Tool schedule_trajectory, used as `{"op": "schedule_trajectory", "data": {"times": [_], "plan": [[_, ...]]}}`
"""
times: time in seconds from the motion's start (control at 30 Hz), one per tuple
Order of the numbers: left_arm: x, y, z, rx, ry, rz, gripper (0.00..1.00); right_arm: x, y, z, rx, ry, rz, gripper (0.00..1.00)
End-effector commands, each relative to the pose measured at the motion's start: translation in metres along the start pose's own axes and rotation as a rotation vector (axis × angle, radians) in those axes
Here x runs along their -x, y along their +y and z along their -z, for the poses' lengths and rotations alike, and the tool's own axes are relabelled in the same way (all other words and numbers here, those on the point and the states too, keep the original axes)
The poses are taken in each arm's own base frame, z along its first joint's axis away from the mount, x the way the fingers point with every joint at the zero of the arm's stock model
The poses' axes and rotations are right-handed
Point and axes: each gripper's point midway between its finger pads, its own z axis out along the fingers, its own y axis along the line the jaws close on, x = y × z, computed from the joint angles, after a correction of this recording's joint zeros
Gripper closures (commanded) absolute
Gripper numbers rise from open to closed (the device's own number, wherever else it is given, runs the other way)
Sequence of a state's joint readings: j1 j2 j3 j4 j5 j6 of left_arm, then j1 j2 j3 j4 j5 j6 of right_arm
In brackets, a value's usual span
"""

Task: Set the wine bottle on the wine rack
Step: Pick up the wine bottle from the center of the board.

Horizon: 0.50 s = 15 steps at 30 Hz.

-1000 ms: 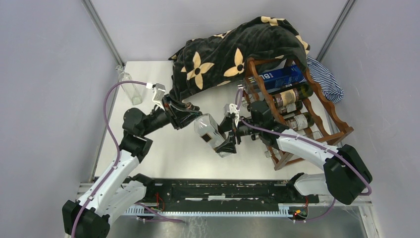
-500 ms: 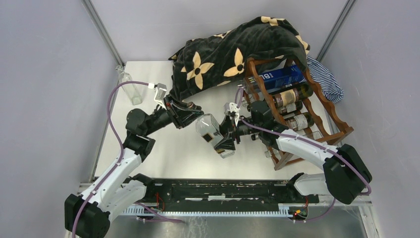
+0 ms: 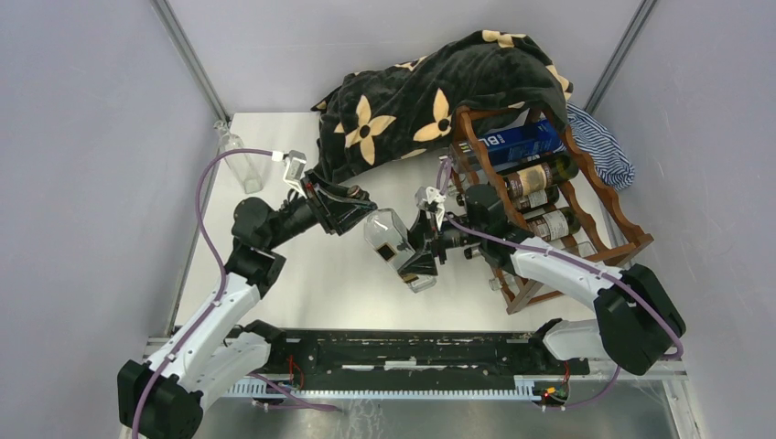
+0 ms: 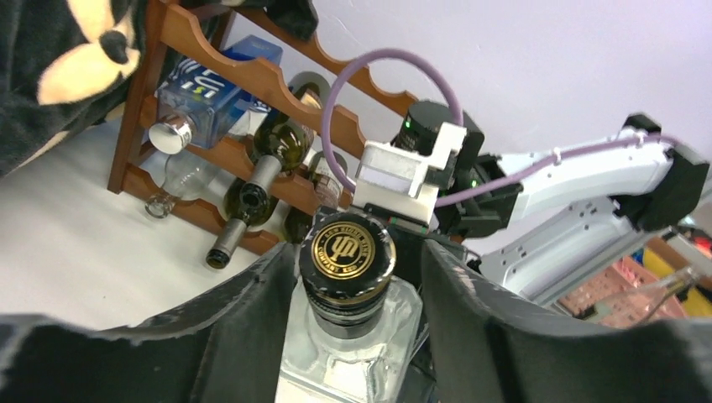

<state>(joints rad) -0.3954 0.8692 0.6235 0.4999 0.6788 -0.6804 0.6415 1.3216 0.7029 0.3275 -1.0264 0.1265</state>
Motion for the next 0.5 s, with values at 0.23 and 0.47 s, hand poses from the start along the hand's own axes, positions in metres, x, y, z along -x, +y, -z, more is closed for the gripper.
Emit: {"op": "schedule_trajectory", "data": {"times": [0.23,0.47], "plan": [[0.058,-0.003,0.021,0.278,-0.039,-0.114,0.15,0.039,0.014,0.010,0.076,-0.102,0.144,1.00],[0.079,-0.003,0.057,0.492,-0.029,-0.166,0.00,0.033,0.008,0.010,0.057,-0.061,0.200,1.00]]}}
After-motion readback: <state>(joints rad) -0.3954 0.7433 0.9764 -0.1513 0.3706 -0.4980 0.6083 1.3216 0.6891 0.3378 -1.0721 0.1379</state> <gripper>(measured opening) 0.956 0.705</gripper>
